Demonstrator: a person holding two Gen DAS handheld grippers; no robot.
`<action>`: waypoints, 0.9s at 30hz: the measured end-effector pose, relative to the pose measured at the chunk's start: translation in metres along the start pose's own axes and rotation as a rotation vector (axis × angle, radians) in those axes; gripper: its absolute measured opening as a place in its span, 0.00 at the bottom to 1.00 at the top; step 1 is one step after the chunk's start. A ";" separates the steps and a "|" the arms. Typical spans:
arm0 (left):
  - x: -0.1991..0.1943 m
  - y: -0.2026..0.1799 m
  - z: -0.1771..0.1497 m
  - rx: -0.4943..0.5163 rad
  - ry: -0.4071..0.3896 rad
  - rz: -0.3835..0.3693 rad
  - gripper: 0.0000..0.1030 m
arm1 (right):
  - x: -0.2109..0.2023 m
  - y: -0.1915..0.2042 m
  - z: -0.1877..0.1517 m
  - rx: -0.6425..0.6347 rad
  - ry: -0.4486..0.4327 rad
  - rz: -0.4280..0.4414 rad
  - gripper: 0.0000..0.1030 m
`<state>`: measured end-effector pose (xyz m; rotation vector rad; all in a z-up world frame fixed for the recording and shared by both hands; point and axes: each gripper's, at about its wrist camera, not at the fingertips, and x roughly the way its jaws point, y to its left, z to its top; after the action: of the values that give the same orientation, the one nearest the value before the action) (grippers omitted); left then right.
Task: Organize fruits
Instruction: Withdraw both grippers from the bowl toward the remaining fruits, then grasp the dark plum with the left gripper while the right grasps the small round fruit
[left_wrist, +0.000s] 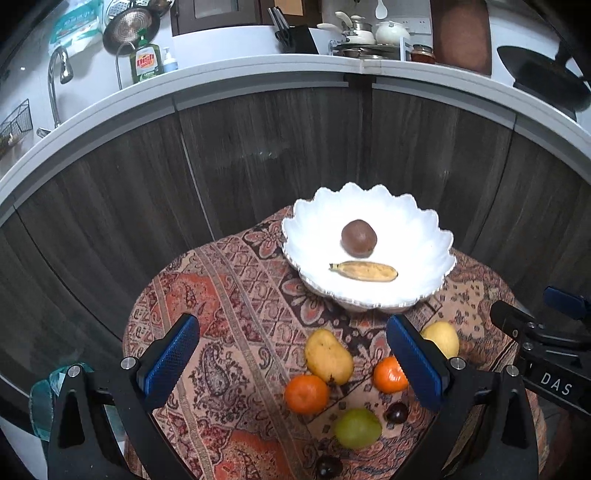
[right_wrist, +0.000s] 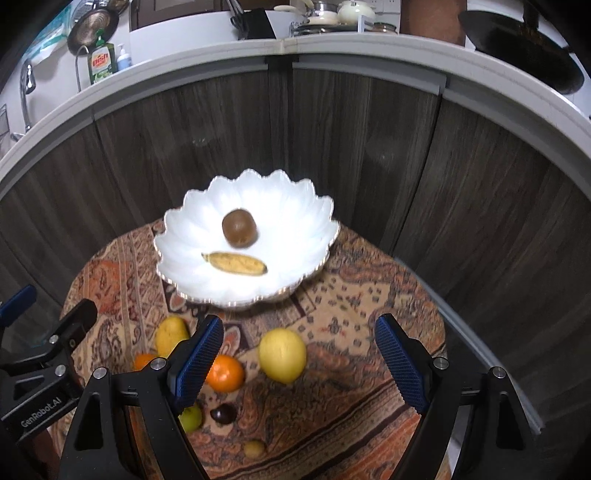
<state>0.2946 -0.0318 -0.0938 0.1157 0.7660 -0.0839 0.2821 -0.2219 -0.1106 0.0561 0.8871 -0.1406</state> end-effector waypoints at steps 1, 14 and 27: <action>0.000 -0.001 -0.003 0.003 0.002 -0.001 1.00 | 0.001 0.000 -0.006 -0.001 0.006 0.001 0.82; 0.005 0.004 -0.070 0.026 0.071 -0.010 0.99 | 0.020 0.014 -0.068 -0.053 0.097 0.023 0.82; 0.032 -0.001 -0.118 0.026 0.185 -0.091 0.81 | 0.038 0.023 -0.106 -0.110 0.138 0.038 0.68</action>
<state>0.2364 -0.0180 -0.1999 0.1145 0.9556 -0.1719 0.2272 -0.1918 -0.2069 -0.0205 1.0298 -0.0527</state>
